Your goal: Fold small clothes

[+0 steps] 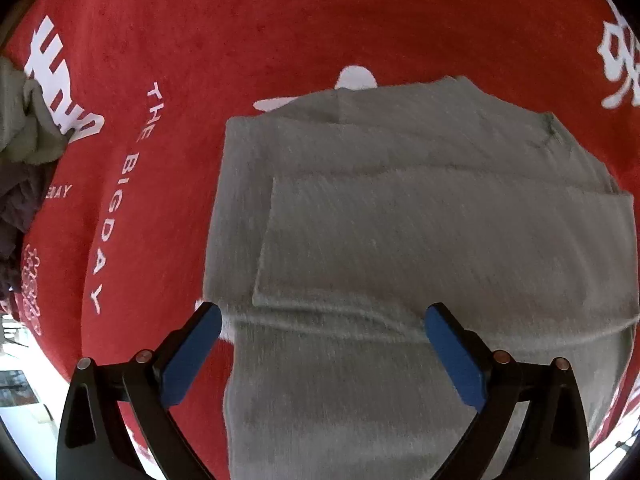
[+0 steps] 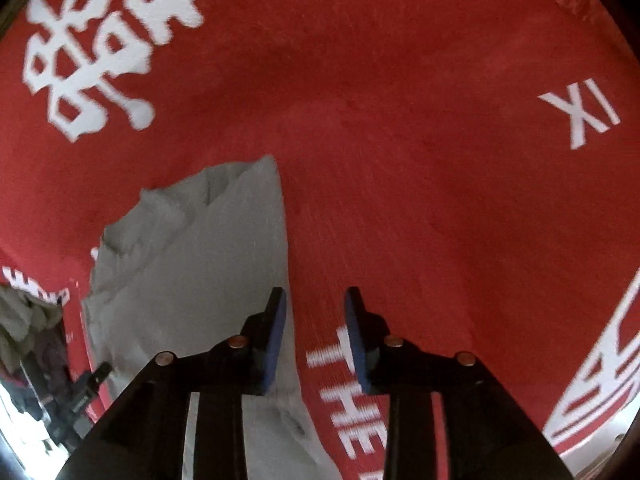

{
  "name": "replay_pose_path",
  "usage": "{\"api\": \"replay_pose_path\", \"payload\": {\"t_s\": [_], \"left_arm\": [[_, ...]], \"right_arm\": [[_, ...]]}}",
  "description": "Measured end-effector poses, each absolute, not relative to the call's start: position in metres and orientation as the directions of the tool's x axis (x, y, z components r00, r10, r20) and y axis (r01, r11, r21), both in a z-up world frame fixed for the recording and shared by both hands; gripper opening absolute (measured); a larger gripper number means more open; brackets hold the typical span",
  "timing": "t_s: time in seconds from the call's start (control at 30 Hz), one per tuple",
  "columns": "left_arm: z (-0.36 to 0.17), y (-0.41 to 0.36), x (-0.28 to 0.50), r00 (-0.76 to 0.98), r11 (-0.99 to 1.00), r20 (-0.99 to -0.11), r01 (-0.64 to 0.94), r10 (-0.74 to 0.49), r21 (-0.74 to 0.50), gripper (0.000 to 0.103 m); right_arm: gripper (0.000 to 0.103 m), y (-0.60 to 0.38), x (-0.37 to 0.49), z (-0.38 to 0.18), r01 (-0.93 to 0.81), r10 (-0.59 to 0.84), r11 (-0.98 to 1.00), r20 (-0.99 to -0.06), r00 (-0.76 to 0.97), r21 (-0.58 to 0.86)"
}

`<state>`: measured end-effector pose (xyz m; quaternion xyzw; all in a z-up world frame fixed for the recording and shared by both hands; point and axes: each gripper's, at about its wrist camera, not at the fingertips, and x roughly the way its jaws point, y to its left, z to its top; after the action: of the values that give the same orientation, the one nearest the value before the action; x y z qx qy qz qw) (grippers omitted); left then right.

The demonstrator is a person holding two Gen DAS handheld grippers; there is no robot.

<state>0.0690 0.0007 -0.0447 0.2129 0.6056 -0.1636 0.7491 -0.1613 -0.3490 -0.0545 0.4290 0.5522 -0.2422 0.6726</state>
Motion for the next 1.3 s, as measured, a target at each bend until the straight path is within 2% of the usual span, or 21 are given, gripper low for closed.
{"api": "replay_pose_path", "payload": {"t_s": [0.43, 0.63, 0.77, 0.9, 0.97, 1.0, 1.03, 1.3], "left_arm": [[-0.026, -0.004, 0.007, 0.160, 0.836, -0.985, 0.530, 0.068, 0.144, 0.102], [-0.013, -0.004, -0.031, 0.142, 0.840, -0.988, 0.528, 0.060, 0.127, 0.102], [-0.007, -0.005, -0.045, 0.140, 0.852, -0.990, 0.512, 0.037, 0.104, 0.102], [0.000, -0.006, -0.052, 0.140, 0.856, -0.990, 0.514, -0.024, 0.051, 0.102], [0.002, -0.005, -0.054, 0.134, 0.853, -0.990, 0.520, -0.046, 0.030, 0.102], [0.002, -0.004, -0.055, 0.127, 0.851, -0.990, 0.525, -0.055, 0.020, 0.102], [0.001, -0.003, -0.056, 0.122, 0.849, -0.991, 0.528, -0.059, 0.015, 0.102], [0.003, 0.042, -0.063, 0.112, 0.855, -0.992, 0.519, -0.058, 0.009, 0.102]], "right_arm": [[0.047, -0.295, -0.184, -0.020, 0.679, 0.274, 0.604, -0.909, 0.314, 0.417], [0.054, -0.271, -0.192, -0.013, 0.609, 0.343, 0.649, -0.890, 0.300, 0.456], [0.054, -0.252, -0.187, -0.017, 0.560, 0.352, 0.703, -0.899, 0.263, 0.439], [0.062, -0.244, -0.186, -0.011, 0.519, 0.337, 0.743, -0.906, 0.255, 0.423], [0.074, -0.240, -0.186, -0.006, 0.495, 0.317, 0.765, -0.910, 0.269, 0.413], [0.084, -0.236, -0.185, -0.003, 0.484, 0.296, 0.777, -0.912, 0.284, 0.403], [0.088, -0.233, -0.184, -0.001, 0.474, 0.280, 0.786, -0.912, 0.300, 0.397], [0.089, -0.196, -0.185, 0.006, 0.454, 0.246, 0.813, -0.921, 0.301, 0.365]]}}
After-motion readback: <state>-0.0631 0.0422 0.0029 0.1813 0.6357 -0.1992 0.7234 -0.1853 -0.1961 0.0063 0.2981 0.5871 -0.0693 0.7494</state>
